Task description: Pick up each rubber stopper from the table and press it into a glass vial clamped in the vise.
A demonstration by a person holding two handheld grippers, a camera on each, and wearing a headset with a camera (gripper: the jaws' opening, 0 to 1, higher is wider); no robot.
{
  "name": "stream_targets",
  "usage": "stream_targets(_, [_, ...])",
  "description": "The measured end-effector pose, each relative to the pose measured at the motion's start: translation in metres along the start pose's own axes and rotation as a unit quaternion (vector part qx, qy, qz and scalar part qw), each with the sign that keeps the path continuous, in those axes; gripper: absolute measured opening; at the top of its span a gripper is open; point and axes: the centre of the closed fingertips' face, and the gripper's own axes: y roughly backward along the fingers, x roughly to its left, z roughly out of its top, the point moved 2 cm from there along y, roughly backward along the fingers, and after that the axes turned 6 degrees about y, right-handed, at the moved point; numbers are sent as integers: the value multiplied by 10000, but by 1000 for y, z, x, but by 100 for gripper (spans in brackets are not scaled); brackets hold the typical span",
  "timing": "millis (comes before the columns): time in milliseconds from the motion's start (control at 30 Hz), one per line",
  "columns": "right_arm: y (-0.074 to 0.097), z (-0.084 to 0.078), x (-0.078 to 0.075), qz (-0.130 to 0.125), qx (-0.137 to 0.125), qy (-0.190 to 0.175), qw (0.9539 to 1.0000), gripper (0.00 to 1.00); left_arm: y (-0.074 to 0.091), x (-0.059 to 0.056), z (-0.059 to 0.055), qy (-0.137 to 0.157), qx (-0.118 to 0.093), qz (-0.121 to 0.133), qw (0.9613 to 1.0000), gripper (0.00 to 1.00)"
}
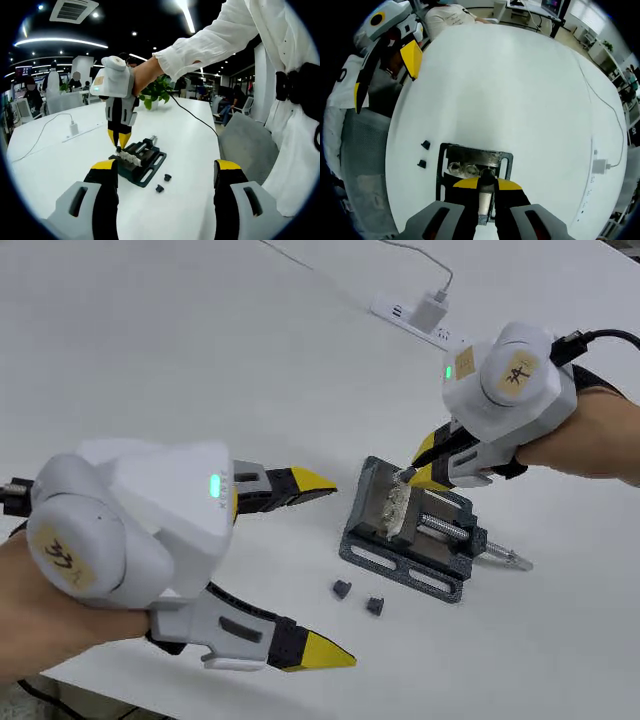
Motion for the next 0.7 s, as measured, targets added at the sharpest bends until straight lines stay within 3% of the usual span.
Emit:
stream_targets(533, [6,7,10,165,281,-150,9994,5,2,0,3,42,-100,22,9999,77])
stream_targets(700, [4,7,7,230,485,-118,9985,5,2,-1,2,65,-113,7,9999,76])
